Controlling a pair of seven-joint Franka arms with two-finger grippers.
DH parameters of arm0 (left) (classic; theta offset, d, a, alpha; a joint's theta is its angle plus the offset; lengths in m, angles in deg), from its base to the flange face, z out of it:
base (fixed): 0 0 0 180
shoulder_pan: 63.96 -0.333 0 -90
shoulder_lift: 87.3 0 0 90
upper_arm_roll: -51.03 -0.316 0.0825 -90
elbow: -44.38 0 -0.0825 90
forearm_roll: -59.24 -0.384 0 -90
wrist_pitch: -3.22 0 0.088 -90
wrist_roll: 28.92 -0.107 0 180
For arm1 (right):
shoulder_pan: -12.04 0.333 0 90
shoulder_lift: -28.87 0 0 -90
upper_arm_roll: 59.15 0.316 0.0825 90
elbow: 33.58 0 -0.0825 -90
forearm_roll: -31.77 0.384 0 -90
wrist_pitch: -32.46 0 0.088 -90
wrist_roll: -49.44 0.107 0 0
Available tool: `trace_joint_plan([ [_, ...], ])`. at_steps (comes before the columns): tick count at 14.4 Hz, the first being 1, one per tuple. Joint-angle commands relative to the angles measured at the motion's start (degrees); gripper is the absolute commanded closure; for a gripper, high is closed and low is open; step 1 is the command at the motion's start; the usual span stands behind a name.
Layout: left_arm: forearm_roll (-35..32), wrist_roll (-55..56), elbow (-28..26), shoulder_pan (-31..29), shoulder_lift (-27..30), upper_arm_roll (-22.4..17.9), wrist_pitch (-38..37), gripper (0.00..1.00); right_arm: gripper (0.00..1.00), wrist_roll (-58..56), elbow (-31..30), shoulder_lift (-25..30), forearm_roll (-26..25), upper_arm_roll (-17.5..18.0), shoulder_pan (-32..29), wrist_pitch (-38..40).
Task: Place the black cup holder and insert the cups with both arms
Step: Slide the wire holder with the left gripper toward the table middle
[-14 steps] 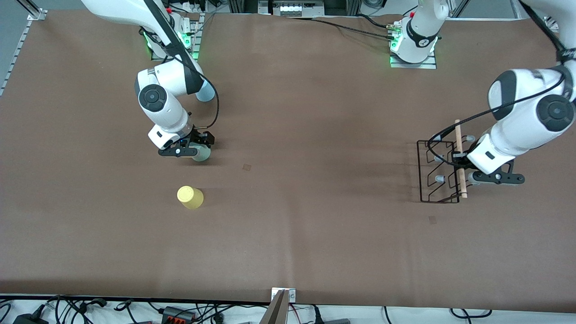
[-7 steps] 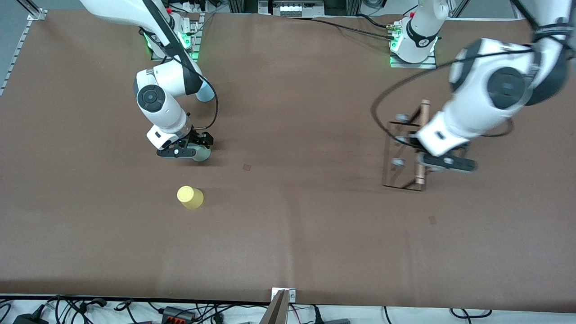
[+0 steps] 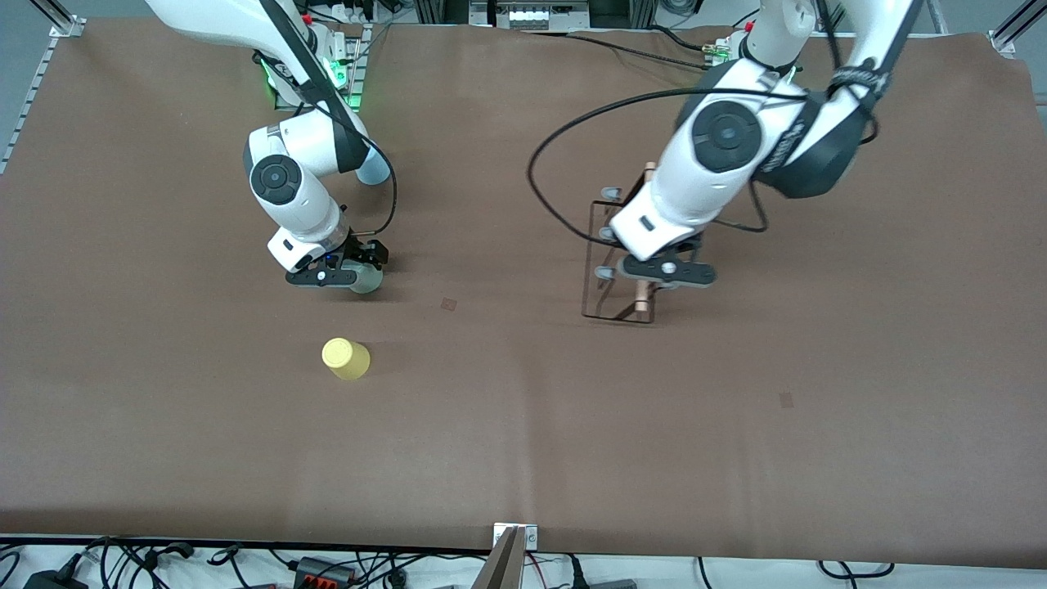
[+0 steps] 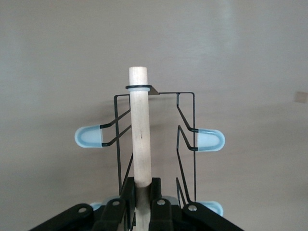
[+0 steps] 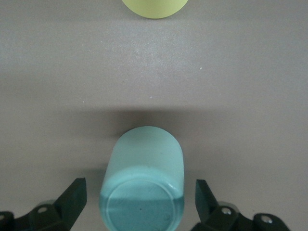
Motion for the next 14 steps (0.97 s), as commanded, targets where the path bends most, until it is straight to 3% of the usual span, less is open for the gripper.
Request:
trace_joint_plan([
  [1, -1.2, 3.6, 4.6, 2.2, -4.0, 0.2, 3.1, 0.99, 0.0, 0.8, -0.7, 0.1, 0.0, 0.0, 0.3, -0.7],
  [4, -1.2, 6.4, 5.0, 6.0, -7.0, 0.1, 6.0, 0.99, 0.0, 0.8, -1.0, 0.2, 0.0, 0.0, 0.4, -0.5],
  [5, -1.2, 7.9, 5.0, 6.8, -7.7, 0.0, 7.7, 0.99, 0.15, 0.8, -1.0, 0.2, 0.0, 0.0, 0.5, -0.4],
  [6, -1.3, 9.2, 5.0, 7.2, -8.5, 0.0, 9.4, 0.99, 0.38, 0.8, -1.0, 0.2, 0.0, 0.0, 0.5, -0.4],
  [7, -1.3, 10.4, 5.0, 7.9, -9.3, 0.1, 10.5, 0.99, 0.55, 0.8, -1.0, 0.2, 0.0, 0.1, 0.5, -0.3],
  [8, -1.3, 11.8, 5.0, 9.1, -10.1, 0.0, 11.1, 0.99, 0.65, 0.8, -1.0, 0.2, 0.0, 0.0, 0.4, 0.0],
  [11, -1.3, 16.5, 5.0, 11.3, -12.1, -0.3, 13.6, 0.99, 0.77, 0.2, -0.8, 0.7, 0.0, 0.0, 0.4, 0.6],
  [14, -1.3, 19.0, 5.0, 13.1, -13.0, -0.4, 15.0, 0.99, 0.8, -3.4, -0.4, 5.8, -0.1, -0.1, -0.4, 5.0],
])
